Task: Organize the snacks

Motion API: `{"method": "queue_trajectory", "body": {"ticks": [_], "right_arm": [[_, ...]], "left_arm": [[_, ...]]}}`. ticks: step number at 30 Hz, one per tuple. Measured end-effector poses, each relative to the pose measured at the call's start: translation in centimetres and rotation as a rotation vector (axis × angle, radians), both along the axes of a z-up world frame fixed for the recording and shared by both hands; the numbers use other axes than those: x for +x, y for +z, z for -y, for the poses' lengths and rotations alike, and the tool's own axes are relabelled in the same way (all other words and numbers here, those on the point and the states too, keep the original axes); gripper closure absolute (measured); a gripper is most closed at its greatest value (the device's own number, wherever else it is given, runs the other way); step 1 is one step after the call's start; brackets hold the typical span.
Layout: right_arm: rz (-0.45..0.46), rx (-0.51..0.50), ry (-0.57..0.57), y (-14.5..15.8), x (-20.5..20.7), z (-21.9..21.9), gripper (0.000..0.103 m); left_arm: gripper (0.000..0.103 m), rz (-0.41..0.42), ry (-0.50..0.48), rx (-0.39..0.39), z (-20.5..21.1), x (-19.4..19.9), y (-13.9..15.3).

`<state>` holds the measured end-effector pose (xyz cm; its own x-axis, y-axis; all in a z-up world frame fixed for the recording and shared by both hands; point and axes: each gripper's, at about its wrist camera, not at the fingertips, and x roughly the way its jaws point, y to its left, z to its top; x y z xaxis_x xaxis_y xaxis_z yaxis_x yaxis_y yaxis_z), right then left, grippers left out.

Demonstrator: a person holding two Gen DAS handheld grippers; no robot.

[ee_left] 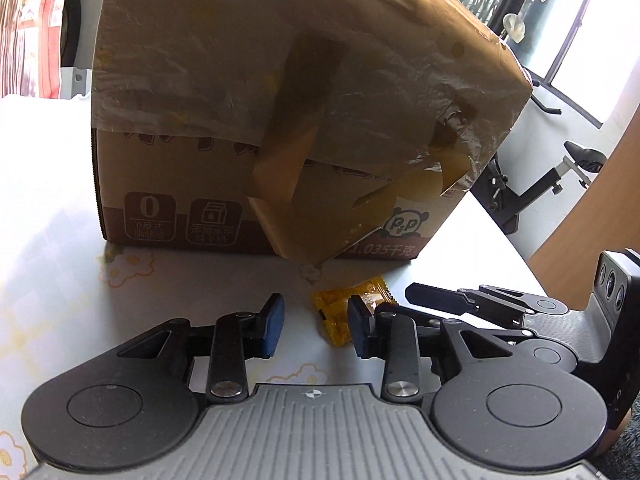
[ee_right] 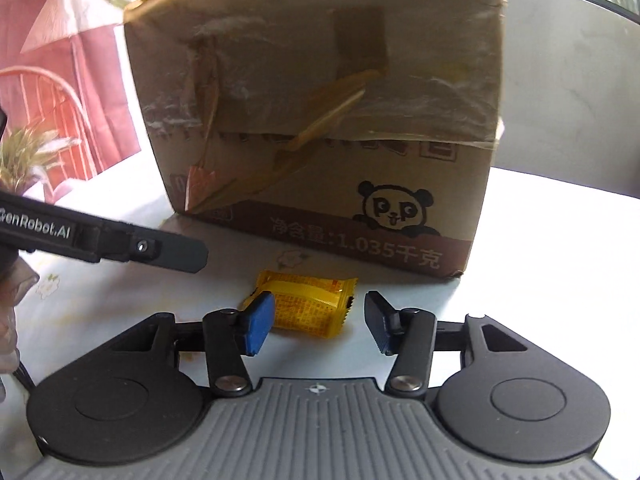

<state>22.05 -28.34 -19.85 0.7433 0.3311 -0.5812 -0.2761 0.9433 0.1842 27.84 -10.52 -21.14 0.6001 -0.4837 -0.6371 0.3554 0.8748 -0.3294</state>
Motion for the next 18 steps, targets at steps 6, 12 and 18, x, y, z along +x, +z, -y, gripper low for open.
{"method": "queue_trajectory", "body": {"ticks": [6,12,18], "right_arm": [[-0.034,0.023,-0.047,-0.5,0.5,0.7,0.082],[-0.016,-0.039,-0.021,-0.6,0.6,-0.3,0.082],[0.001,-0.063,-0.009,-1.1,0.7,-1.2,0.082]], "left_arm": [[0.067,-0.014,-0.021,-0.005,1.2,0.2,-1.0],[0.067,-0.032,-0.012,-0.018,1.7,0.7,-2.0],[0.067,-0.041,-0.004,-0.041,2.3,2.1,-2.5]]}}
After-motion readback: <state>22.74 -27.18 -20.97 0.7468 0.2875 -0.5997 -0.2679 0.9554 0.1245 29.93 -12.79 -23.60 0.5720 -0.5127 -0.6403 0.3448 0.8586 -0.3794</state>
